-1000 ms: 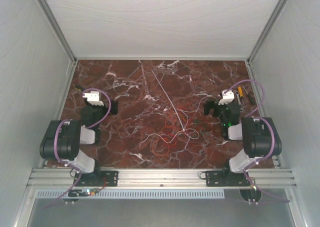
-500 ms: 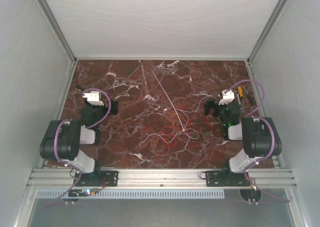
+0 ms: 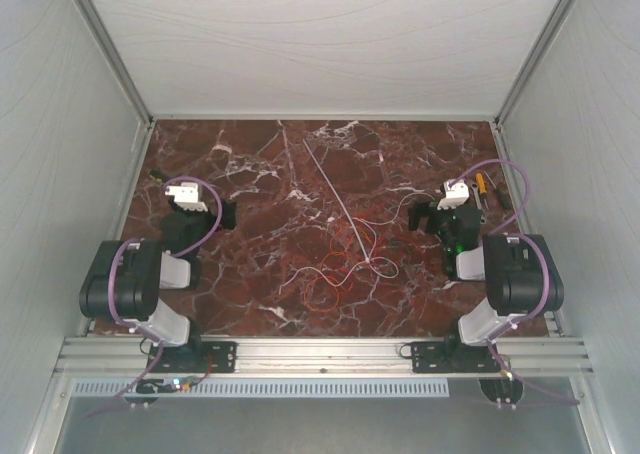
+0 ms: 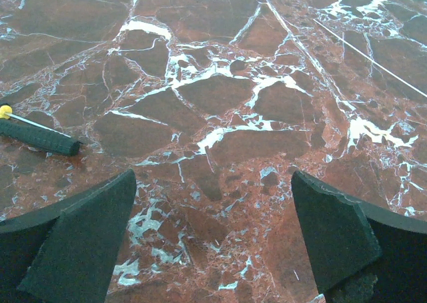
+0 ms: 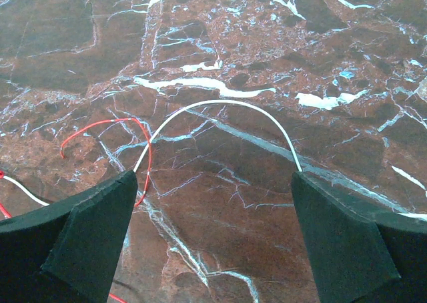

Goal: Zip-tie the wires
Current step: Reset both arms

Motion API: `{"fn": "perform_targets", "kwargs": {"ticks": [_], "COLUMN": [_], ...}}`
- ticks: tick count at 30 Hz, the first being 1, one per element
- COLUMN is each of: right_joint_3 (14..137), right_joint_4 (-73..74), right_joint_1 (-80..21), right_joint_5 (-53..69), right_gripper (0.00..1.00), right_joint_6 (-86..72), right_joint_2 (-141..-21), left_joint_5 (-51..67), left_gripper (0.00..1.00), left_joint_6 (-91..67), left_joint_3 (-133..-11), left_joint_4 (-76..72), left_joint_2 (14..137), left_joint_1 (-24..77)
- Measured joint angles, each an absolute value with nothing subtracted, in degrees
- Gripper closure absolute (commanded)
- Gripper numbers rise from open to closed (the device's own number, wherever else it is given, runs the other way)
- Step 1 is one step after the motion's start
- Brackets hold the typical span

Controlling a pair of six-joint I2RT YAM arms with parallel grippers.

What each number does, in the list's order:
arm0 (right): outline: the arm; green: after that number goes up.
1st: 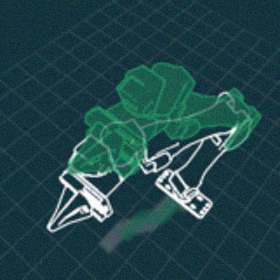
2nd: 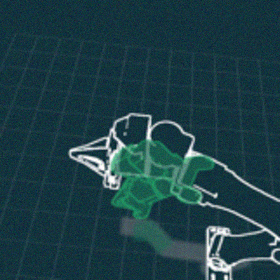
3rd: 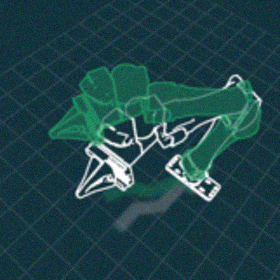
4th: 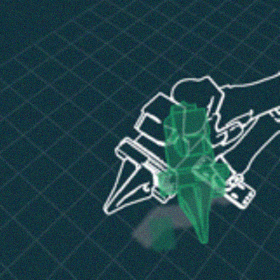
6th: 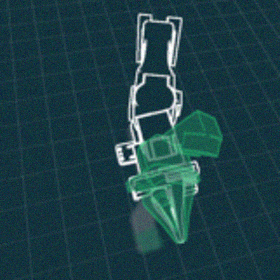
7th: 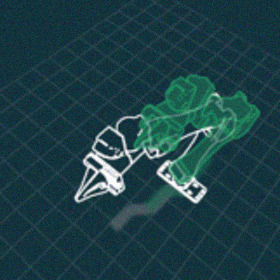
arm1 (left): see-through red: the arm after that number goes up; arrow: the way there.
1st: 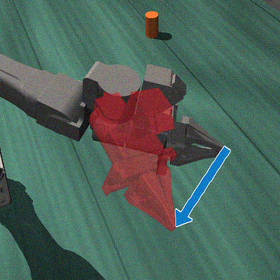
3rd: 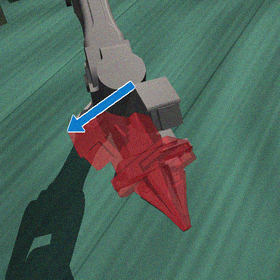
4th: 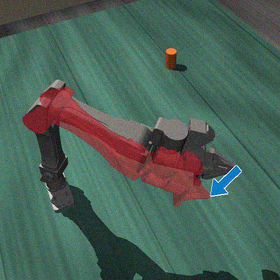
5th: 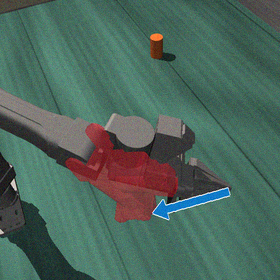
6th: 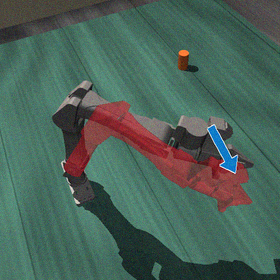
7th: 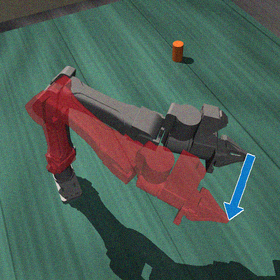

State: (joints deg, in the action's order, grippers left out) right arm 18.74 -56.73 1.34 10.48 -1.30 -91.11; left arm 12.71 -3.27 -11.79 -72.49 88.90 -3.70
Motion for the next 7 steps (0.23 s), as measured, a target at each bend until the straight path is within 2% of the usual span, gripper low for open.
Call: {"fn": "perform_targets", "kwargs": {"ticks": [7], "right_joint_3": [18.7], "right_joint_4": [-56.4], "right_joint_1": [1.3], "right_joint_5": [10.5], "right_gripper": [0.02], "right_joint_6": [-1.3], "right_joint_2": [-91.1], "left_joint_5": [12.7], "left_gripper": [0.0], "left_joint_6": [-3.3], "left_joint_3": [-11.8], "left_joint_4": [-72.5], "left_joint_2": [88.9], "left_joint_1": [-3.7]}}
